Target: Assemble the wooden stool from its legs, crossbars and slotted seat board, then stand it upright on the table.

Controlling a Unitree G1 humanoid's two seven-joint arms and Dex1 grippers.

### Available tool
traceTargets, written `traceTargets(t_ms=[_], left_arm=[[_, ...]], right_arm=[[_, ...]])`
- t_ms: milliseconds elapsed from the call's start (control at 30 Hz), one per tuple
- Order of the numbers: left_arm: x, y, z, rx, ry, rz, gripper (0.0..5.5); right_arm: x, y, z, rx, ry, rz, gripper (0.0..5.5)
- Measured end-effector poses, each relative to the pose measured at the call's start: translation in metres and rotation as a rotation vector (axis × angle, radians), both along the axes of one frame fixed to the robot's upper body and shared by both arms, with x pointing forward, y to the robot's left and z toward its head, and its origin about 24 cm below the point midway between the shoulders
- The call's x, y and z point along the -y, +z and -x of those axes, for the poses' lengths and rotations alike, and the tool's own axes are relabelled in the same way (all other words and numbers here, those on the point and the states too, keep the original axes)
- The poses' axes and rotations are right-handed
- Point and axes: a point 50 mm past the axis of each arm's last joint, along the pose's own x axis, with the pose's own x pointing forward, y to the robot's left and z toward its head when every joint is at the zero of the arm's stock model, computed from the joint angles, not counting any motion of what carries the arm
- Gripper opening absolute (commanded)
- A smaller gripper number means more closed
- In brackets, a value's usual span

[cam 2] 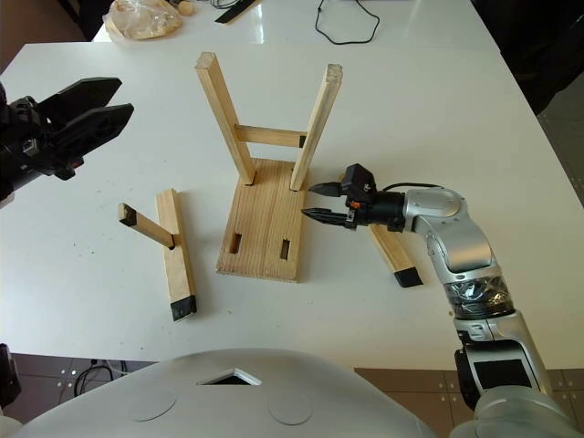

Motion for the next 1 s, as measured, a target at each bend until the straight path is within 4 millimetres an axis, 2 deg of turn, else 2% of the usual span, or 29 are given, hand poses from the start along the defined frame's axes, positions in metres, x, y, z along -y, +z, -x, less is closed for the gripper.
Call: traceTargets(t_ms=[67, 133, 167, 200, 367, 533, 600, 700, 800, 833, 867, 1000], left_arm=[[0.0, -0.019, 0.0, -0.068, 0.008, -0.011, 2.7], [0.001, -0.044, 0.003, -0.16, 0.014, -0.003, 2.7], [0.004, -0.069, 0.008, -0.245, 0.022, -0.007, 2.7], [0.008, -0.076, 0.012, -0.24, 0.013, 0.026, 2.7], [0.015, -0.081, 0.011, -0.21, 0.016, 0.091, 2.7], [0.009, -0.073, 0.009, -0.239, 0.03, 0.09, 2.7], [0.007, -0.055, 0.011, -0.195, 0.016, 0.069, 2.7], [0.015, -0.015, 0.022, -0.056, -0.069, 0.013, 2.7], [0.034, -0.003, 0.042, -0.024, -0.185, -0.082, 2.7], [0.042, -0.009, 0.051, -0.046, -0.237, -0.146, 2.7], [0.05, -0.023, 0.062, -0.106, -0.297, -0.215, 2.7], [0.047, -0.077, 0.078, -0.312, -0.312, -0.375, 2.7]], right_arm=[[0.0, 0.0, 0.0, 0.001, -0.001, 0.008, 2.47], [0.0, -0.001, 0.0, 0.001, -0.001, 0.008, 2.47], [0.0, -0.001, 0.0, 0.001, 0.0, 0.008, 2.47], [0.001, -0.001, 0.0, -0.001, -0.002, 0.01, 2.47], [0.001, -0.001, 0.0, -0.002, 0.002, 0.01, 2.47], [0.001, 0.0, 0.0, 0.0, -0.002, 0.01, 2.47], [0.001, 0.0, 0.0, 0.002, -0.006, 0.009, 2.47], [0.002, 0.0, 0.001, 0.005, -0.017, 0.006, 2.47], [0.006, 0.001, 0.0, 0.013, -0.044, 0.004, 2.47], [0.008, 0.002, 0.0, 0.015, -0.054, 0.003, 2.47], [0.008, 0.002, 0.001, 0.017, -0.062, 0.002, 2.47], [0.009, -0.001, 0.003, 0.012, -0.08, 0.003, 2.47]])
